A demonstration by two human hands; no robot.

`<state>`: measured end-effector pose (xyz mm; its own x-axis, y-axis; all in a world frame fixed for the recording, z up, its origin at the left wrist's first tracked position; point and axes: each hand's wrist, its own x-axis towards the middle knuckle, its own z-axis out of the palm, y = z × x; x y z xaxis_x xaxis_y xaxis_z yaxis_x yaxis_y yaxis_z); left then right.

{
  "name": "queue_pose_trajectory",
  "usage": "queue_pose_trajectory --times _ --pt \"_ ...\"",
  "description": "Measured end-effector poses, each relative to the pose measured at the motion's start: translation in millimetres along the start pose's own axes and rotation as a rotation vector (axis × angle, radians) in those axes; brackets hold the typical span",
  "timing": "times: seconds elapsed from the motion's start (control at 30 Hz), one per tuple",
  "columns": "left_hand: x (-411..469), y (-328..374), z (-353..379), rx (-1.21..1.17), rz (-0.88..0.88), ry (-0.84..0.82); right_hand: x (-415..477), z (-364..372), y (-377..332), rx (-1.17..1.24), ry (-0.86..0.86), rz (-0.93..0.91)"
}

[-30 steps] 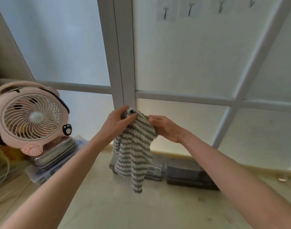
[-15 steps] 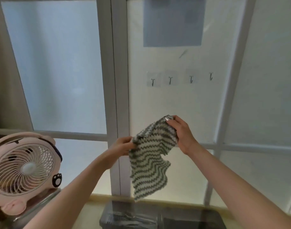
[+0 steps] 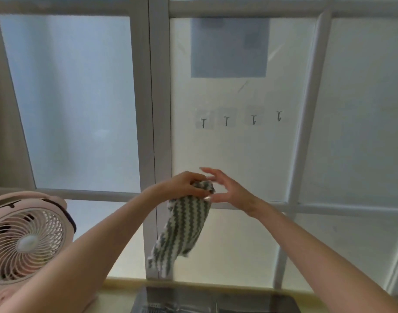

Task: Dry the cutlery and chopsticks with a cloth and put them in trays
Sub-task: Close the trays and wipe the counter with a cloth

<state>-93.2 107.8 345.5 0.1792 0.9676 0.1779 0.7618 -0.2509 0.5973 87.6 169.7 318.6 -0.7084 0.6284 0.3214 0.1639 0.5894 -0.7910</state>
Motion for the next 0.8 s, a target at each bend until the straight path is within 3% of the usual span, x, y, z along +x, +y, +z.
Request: queue_pose_trajectory --times 0.03,0.13,0.3,0.43,0.5,0.57,0.63,0.7,0.8 --pt "5 5 -4 0.115 0.031 -0.008 3 1 -5 0.019 -0.045 0.038" --pt "15 8 -30 0.215 0.032 0.074 16 -5 -14 -0.020 0.136 0.093" --pt "22 6 -71 0.016 0.019 0.202 38 -21 -27 0.110 0.364 0.008" --pt "29 7 -81 -0.271 0.095 0.246 61 -37 -44 0.158 0.509 0.025" --pt "38 8 -90 -0.339 0.128 0.278 75 -47 -54 0.176 0.574 -0.053" --pt "61 7 -100 -0.211 0.139 0.426 92 -56 -62 -0.008 0.661 -0.147" --pt "87 13 -108 -0.036 0.126 0.570 111 -61 -67 -0.363 0.699 -0.190" --pt "106 16 -110 0.119 0.082 0.630 125 -64 -65 -0.672 0.642 -0.174" --pt "119 7 -102 0.304 0.030 0.638 136 -59 -56 -0.913 0.537 -0.089"
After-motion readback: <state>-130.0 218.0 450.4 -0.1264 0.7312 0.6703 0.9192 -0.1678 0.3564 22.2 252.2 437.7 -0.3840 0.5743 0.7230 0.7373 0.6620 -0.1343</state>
